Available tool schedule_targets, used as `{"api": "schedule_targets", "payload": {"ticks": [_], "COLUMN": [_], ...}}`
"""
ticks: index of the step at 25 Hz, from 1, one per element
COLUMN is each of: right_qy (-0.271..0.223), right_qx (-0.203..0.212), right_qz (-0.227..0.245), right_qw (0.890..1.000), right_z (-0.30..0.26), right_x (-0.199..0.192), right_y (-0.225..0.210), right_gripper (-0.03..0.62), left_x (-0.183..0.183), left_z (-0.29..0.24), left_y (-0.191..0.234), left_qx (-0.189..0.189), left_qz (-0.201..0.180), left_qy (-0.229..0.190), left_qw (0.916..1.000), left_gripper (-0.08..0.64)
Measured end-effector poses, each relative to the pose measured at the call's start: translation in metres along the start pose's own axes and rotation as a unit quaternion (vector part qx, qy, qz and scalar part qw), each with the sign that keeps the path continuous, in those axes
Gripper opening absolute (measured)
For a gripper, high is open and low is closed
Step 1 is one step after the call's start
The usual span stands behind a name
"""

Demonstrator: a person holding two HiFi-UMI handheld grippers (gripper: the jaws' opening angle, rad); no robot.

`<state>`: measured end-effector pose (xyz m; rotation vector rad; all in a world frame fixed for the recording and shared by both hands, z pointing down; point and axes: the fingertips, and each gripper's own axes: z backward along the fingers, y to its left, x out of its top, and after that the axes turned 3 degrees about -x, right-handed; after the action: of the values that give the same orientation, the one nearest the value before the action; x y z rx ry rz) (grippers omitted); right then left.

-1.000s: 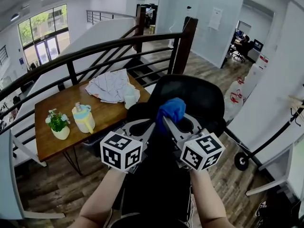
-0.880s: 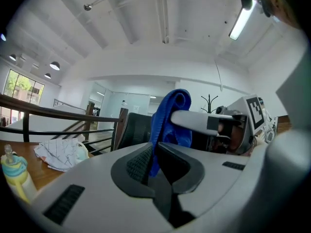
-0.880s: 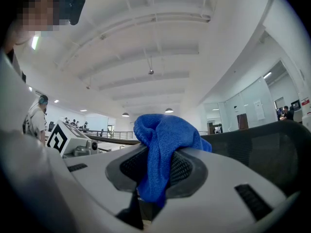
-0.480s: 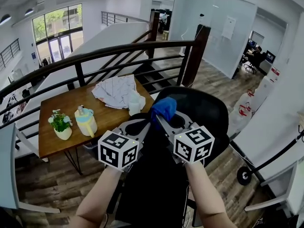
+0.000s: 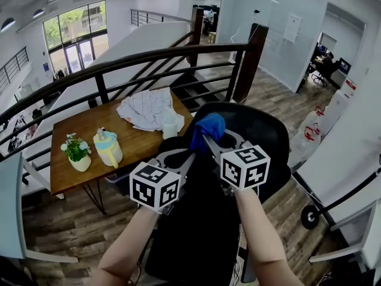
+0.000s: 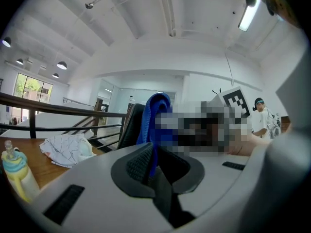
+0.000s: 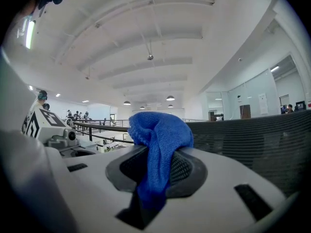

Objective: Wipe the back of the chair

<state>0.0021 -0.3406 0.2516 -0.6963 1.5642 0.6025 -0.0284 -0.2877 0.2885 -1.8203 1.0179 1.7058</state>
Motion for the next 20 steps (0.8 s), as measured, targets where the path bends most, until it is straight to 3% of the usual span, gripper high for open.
{"api": "schedule_targets", "payload": {"ticks": [9,20], "right_qy": [0.018,0.041], "right_qx": [-0.04,-0.124], "right_qz": [-0.011,-0.028], "right_qw": [0.999,0.991], "right_z": [0.018,0.067], "right_x": [-0.01,-0.026], "right_y": [-0.027,-0.08], "right_gripper": [0.1,0.1], "left_x": [0.004,0.003], "left_z": [-0.015,-0.043], "left_y": [-0.017,-0.045], "left_qx": [-0.016,-0.05], "left_qz": [0.003,-0.003], "left_qy": [-0.009,0.001], "left_qw": [0.9998,0.9988], "left_gripper": [0.041,0.041]}}
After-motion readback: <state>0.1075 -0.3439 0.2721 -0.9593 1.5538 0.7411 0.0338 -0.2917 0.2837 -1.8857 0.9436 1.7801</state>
